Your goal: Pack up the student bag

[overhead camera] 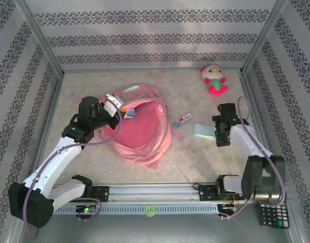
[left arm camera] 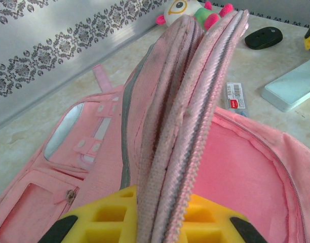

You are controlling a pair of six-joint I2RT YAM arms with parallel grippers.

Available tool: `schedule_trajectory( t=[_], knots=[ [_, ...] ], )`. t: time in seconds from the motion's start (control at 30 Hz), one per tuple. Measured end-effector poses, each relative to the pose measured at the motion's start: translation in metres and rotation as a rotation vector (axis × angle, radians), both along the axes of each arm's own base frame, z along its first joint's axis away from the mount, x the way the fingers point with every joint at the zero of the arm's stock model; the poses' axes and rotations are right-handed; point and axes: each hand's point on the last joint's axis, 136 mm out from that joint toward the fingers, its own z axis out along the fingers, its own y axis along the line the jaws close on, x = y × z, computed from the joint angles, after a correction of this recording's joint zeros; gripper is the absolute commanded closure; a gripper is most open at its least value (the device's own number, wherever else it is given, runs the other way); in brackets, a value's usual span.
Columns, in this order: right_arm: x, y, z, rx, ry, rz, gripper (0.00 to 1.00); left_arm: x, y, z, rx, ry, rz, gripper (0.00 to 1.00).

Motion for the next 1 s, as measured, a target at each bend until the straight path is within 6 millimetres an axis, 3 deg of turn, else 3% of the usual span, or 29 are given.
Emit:
schedule_trajectory(
  t=[0.23,0.4,1.0],
  knots=[
    [0.022,0.001,-0.006,0.047,0.027,-0.078,0.02,0.002,-0.001,-0.003,0.002,0.005,0.000,0.97],
    [0.021,0.001,-0.018,0.081,0.076,-0.146,0.02,0.005,-0.001,-0.006,-0.004,0.017,0.005,0.97],
    [0.045,0.005,-0.022,0.144,0.076,-0.186,0.02,0.010,-0.002,-0.009,-0.005,0.022,0.010,0.97]
  ],
)
